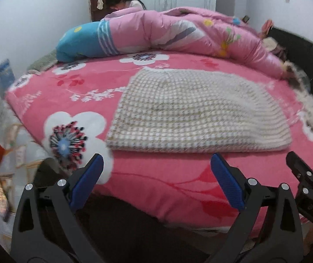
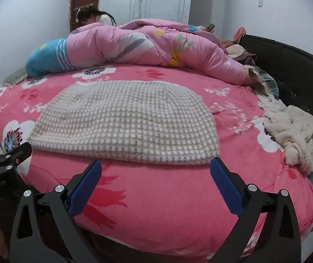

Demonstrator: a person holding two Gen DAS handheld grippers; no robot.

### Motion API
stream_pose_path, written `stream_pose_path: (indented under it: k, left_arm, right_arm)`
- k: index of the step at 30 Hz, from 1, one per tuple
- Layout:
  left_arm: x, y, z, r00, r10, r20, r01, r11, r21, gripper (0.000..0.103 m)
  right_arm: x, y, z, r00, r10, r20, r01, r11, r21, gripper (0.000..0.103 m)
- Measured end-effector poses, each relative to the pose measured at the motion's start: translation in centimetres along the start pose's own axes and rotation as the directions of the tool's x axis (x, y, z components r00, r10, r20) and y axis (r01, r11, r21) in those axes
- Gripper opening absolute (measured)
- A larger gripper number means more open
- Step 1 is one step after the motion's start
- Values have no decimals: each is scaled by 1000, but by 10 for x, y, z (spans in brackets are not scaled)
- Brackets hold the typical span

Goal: Fold large clothes

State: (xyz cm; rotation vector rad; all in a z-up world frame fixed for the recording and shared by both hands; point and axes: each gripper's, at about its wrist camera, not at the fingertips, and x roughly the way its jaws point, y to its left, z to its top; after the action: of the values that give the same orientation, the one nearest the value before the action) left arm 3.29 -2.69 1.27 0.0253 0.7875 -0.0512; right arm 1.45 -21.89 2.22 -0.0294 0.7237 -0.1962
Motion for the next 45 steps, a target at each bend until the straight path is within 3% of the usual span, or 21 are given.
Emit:
stream_pose_path:
  k: [11, 20, 45]
  left_arm:
    - [22, -8, 0, 995, -28, -101, 26, 999, -19, 95]
    - [29, -14, -2, 991, -28, -128, 27, 1000, -6, 95]
    - [24, -20, -4, 993, -19, -119, 21, 1000, 19, 95]
  right_arm:
    - [15, 4, 4, 998, 42, -48, -41, 999, 17, 96]
    - [24, 1, 1, 995, 38, -88, -34, 999, 40, 96]
    - [14, -3, 1, 997, 35, -72, -33, 999, 37, 96]
